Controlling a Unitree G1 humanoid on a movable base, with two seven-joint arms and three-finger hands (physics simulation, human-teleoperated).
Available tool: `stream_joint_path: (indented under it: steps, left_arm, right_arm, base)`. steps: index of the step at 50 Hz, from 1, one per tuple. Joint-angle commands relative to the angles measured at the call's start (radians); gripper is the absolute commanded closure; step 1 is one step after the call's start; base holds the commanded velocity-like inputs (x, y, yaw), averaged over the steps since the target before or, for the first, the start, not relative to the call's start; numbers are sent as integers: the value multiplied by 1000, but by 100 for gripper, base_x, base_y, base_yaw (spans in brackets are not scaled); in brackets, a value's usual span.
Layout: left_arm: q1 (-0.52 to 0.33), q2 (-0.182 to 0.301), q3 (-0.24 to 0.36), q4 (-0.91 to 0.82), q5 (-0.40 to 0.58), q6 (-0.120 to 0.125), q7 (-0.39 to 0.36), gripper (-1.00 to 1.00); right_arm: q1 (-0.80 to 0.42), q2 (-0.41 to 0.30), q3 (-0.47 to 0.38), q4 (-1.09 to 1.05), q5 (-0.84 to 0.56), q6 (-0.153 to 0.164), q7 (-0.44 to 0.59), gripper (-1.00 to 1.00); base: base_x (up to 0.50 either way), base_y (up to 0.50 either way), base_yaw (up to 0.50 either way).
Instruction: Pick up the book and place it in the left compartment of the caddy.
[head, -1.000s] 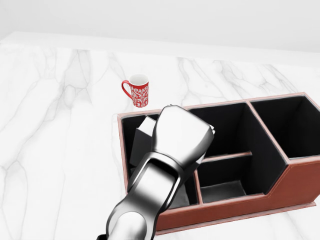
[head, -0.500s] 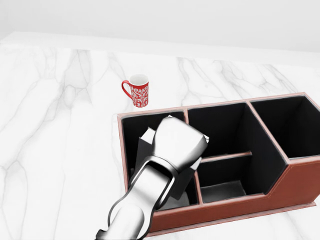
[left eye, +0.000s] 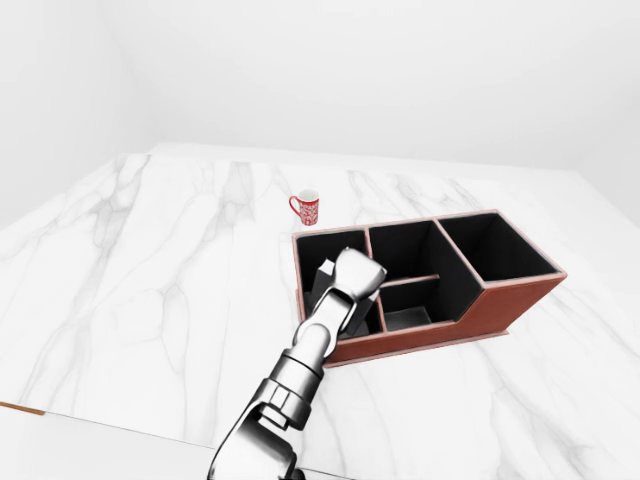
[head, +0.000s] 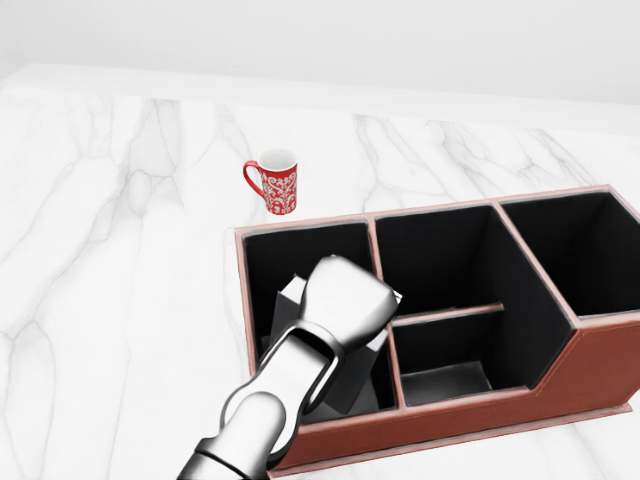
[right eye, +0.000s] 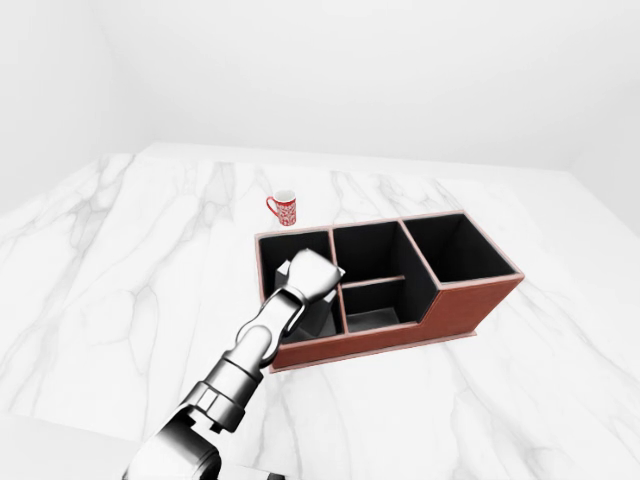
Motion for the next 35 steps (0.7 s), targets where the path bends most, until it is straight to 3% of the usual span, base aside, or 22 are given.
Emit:
stream_joint_path:
  steps: [1, 17, 26, 27, 30, 31, 35]
  left_arm:
    - [-65, 12, 15, 188, -49, 16, 119, 100]
    - [-109, 16, 16, 348, -86, 35, 211, 100]
    - [-91, 18, 5, 320, -89, 36, 210, 100]
    - [-73, 19, -8, 278, -70, 50, 213, 100]
    - [-67, 19, -7, 266, -66, 49, 209, 100]
    - [-19, 17, -19, 176, -55, 61, 223, -100]
    - [115, 21, -49, -124, -32, 43, 197, -100]
  right_arm:
    - [2, 1, -3, -2, 1, 0, 1, -100]
    - [-3, 0, 5, 3, -3, 0, -1, -100]
    - [0, 2, 4, -2, -2, 0, -1, -100]
    - [-1, 3, 6, 1, -4, 0, 1, -100]
    - [-2, 3, 7, 2, -5, 0, 1, -100]
    - [-1, 2, 6, 2, -4, 0, 0, -100]
    - [0, 3, 6, -1, -3, 0, 0, -100]
  base:
    - [0, 0, 0]
    - [0, 0, 0]
    - [0, 0, 0]
    - [0, 0, 0]
    - [0, 0, 0]
    - [0, 0, 0]
    - [0, 0, 0]
